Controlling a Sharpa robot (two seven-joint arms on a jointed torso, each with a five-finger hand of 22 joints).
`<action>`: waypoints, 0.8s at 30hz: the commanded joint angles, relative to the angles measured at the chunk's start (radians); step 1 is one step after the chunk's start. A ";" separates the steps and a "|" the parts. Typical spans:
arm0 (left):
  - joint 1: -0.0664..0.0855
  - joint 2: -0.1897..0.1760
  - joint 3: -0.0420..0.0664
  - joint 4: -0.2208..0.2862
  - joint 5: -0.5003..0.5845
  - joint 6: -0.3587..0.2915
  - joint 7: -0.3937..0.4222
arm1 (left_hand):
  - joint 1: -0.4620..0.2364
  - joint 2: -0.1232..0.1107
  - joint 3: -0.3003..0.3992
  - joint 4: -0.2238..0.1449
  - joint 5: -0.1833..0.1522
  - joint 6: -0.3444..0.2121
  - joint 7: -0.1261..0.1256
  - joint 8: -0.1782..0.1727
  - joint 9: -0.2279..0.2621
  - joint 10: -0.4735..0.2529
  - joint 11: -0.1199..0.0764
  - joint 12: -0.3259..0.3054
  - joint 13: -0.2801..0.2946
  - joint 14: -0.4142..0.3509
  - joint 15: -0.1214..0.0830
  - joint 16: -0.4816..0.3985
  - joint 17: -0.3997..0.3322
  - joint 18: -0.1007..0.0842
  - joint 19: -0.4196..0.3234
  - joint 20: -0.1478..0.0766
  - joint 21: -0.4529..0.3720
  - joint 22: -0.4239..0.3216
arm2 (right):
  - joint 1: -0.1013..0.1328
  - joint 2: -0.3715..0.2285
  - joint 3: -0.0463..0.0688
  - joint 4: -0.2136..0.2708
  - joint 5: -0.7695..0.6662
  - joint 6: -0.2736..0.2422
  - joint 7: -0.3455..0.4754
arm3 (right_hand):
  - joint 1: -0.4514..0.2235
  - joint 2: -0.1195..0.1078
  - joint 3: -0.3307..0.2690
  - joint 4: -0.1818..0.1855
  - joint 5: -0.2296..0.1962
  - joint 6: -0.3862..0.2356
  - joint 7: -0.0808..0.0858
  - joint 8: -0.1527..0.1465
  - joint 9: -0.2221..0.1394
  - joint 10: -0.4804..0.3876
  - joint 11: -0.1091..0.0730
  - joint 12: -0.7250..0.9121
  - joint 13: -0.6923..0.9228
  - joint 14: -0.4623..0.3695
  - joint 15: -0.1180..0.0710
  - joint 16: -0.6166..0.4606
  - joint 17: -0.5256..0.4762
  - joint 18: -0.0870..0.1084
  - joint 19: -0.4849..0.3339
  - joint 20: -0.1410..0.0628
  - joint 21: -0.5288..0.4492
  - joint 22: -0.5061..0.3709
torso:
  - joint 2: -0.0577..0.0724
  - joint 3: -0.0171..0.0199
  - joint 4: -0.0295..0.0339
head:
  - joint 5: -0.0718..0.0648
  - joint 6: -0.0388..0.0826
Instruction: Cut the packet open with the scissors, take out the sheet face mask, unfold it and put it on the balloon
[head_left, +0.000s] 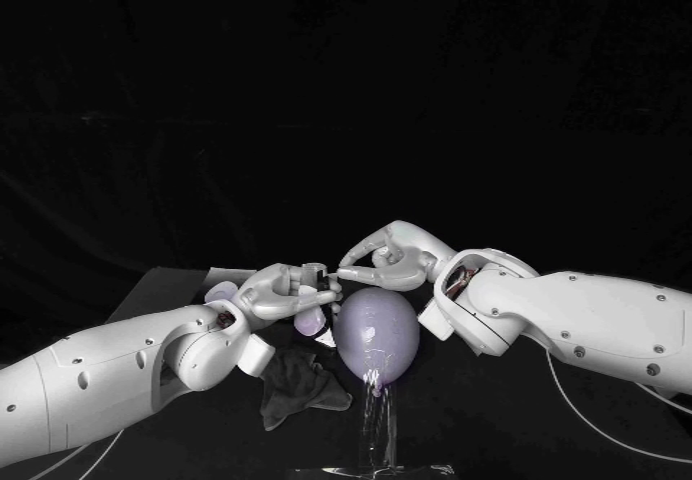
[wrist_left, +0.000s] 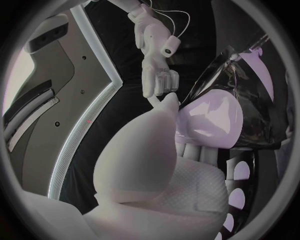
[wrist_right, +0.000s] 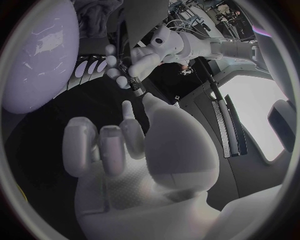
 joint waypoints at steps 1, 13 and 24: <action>0.002 0.007 0.002 0.000 -0.103 -0.107 0.020 | -0.008 0.005 0.021 -0.006 -0.003 0.031 -0.011 0.013 0.004 0.043 -0.015 -0.009 -0.004 0.029 -0.013 0.006 0.009 -0.004 -0.011 -0.020 0.055 0.036 | 0.000 0.007 0.001 -0.001 -0.015 0.050 -0.031 | -0.010 -0.001 -0.010 0.000 -0.006 0.000 0.000 0.004 0.001 -0.003 -0.003 -0.004 0.043 0.076 0.004 0.004 0.125 -0.015 -0.001 -0.005 -0.005 0.046 | 0.000 -0.0003 0.0002 | -0.001 0.002; 0.002 0.017 0.002 0.001 -0.150 -0.165 0.016 | -0.042 -0.007 0.087 -0.020 -0.003 0.053 -0.026 0.030 0.013 0.104 -0.031 -0.045 -0.004 0.069 -0.028 0.002 0.028 -0.009 -0.064 -0.038 0.173 0.116 | -0.006 0.046 0.000 -0.022 -0.093 0.003 -0.054 | -0.002 -0.008 -0.041 -0.009 -0.016 -0.030 0.007 -0.004 0.002 -0.017 0.004 -0.018 0.037 0.074 0.009 0.001 0.120 -0.009 -0.022 -0.002 -0.026 0.024 | 0.001 -0.0013 0.0014 | 0.005 0.001; 0.002 0.023 0.002 0.007 -0.299 -0.243 0.008 | -0.079 -0.029 0.155 -0.040 -0.003 0.052 -0.026 0.038 0.019 0.127 -0.032 -0.078 -0.004 0.079 -0.029 -0.012 0.048 -0.006 -0.115 -0.036 0.253 0.171 | -0.010 0.070 0.000 -0.038 -0.151 -0.047 -0.070 | 0.009 -0.004 -0.060 -0.009 -0.020 -0.048 0.013 -0.006 0.004 -0.051 0.010 -0.067 0.001 0.070 0.015 -0.005 0.109 -0.004 -0.039 0.004 -0.045 0.007 | 0.001 -0.0015 0.0011 | 0.009 -0.001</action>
